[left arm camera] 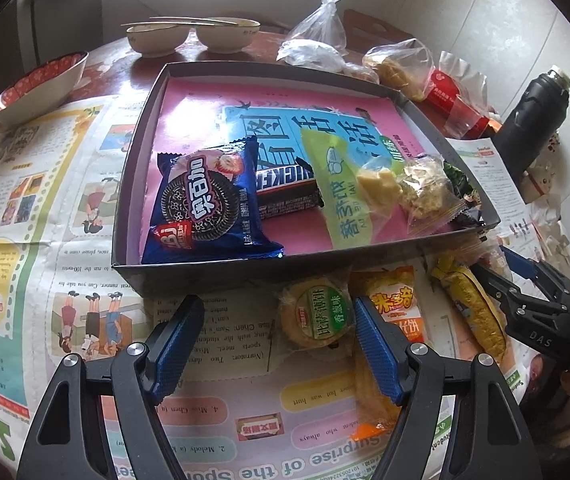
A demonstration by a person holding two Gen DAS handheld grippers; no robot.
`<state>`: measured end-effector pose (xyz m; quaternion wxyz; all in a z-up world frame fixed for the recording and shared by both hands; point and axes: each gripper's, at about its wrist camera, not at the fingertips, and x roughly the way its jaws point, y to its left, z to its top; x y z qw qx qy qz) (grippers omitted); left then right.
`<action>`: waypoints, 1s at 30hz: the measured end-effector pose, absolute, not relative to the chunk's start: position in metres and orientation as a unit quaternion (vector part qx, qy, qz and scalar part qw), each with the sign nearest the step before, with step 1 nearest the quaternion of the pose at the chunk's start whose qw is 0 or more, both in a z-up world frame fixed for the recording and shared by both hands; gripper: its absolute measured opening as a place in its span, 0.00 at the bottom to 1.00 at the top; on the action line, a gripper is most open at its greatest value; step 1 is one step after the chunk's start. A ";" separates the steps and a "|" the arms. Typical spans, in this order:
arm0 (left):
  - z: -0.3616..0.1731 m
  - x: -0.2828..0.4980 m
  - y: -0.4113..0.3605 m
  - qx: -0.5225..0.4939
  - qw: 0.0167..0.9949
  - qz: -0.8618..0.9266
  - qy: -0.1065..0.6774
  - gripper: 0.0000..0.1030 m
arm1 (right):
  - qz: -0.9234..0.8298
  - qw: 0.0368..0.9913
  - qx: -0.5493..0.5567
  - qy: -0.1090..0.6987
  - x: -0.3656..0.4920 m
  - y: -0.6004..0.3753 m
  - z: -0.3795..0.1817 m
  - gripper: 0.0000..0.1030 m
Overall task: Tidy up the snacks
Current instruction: 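Withdraw both open tools from the tray toward the loose snacks, then grasp the round green-labelled pastry with the left tool while the right tool grasps the clear sweets bag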
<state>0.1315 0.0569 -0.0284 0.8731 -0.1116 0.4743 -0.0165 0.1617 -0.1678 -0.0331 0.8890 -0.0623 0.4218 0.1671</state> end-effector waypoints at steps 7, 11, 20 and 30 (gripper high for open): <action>-0.030 0.132 0.051 -0.096 0.876 -0.006 0.472 0.75 | 0.171 0.890 -0.080 0.416 0.159 -0.163 -0.035 0.56; -0.030 0.133 0.049 -0.092 0.877 0.001 0.471 0.75 | 0.181 0.889 -0.084 0.411 0.157 -0.159 -0.035 0.48; -0.032 0.133 0.038 -0.060 0.881 0.019 0.469 0.70 | 0.185 0.890 -0.086 0.409 0.156 -0.158 -0.034 0.42; -0.028 0.126 0.051 -0.074 0.882 0.001 0.465 0.37 | 0.177 0.892 -0.080 0.409 0.157 -0.164 -0.029 0.40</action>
